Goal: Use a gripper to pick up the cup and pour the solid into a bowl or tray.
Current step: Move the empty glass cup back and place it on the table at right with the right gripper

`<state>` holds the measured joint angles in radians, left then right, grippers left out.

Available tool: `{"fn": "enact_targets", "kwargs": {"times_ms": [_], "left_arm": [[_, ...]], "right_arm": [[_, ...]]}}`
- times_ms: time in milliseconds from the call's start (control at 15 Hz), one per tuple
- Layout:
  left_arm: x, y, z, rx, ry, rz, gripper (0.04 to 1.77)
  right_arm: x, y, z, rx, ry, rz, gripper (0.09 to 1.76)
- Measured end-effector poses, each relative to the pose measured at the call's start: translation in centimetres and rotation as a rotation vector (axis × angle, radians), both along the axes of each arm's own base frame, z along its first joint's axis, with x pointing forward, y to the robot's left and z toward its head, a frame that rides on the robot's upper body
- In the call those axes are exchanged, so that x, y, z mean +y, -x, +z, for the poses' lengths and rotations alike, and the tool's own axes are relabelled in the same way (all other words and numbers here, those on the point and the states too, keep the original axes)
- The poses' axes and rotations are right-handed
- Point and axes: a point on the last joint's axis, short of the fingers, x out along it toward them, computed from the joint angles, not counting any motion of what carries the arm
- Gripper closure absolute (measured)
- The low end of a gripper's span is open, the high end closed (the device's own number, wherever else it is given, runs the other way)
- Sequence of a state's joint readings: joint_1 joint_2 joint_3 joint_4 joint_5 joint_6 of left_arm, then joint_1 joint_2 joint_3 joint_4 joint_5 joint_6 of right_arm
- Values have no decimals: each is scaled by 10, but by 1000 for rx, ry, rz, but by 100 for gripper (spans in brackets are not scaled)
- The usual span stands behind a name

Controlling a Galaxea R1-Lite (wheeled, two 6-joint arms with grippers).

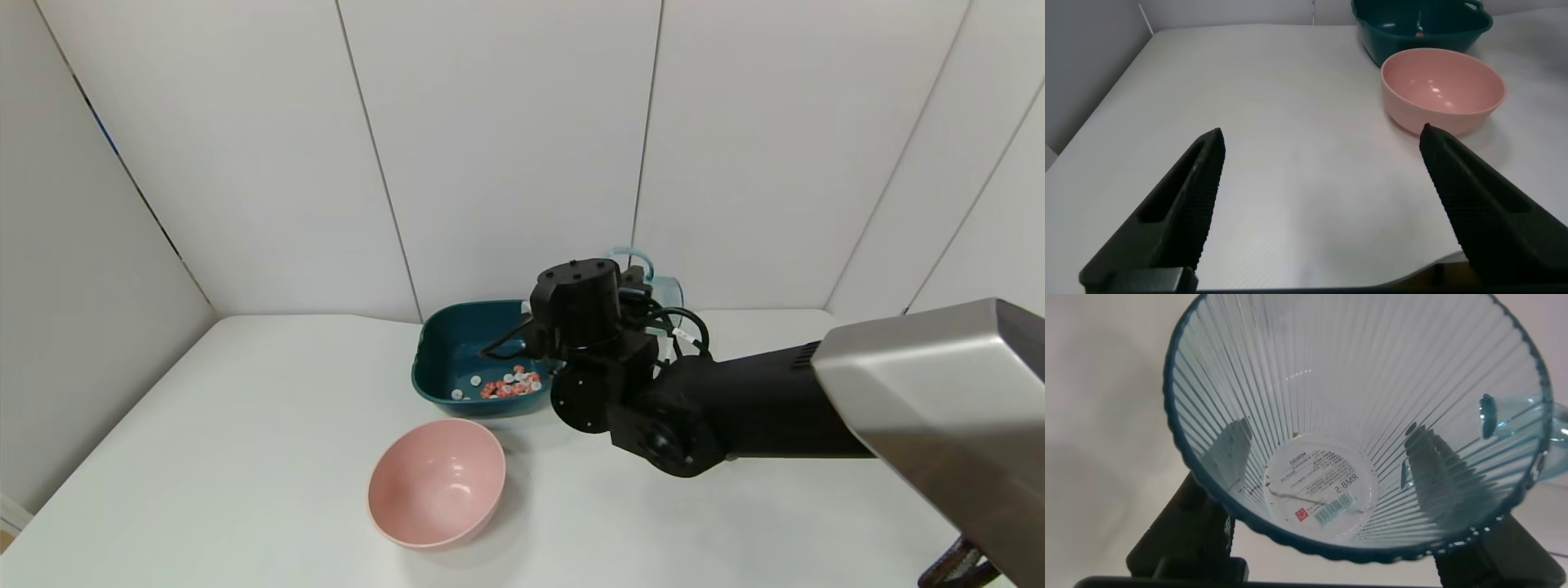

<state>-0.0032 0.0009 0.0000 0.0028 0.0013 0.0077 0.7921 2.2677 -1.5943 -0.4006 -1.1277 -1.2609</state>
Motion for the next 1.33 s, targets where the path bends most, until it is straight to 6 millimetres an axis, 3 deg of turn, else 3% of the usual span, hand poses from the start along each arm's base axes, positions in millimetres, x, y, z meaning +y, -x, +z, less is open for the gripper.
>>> {"fn": "enact_targets", "kwargs": {"times_ms": [333, 667, 867, 1333], "left_arm": [[0, 0, 0, 0, 0, 0, 9], [0, 0, 0, 0, 0, 0, 9], [0, 0, 0, 0, 0, 0, 9], [0, 0, 0, 0, 0, 0, 9]], "right_arm": [[-20, -1, 11, 18, -277, 85, 53], [-40, 2, 15, 85, -552, 79, 53], [-58, -6, 26, 53, -749, 53, 53], [-96, -7, -1, 86, -1128, -100, 53]]}}
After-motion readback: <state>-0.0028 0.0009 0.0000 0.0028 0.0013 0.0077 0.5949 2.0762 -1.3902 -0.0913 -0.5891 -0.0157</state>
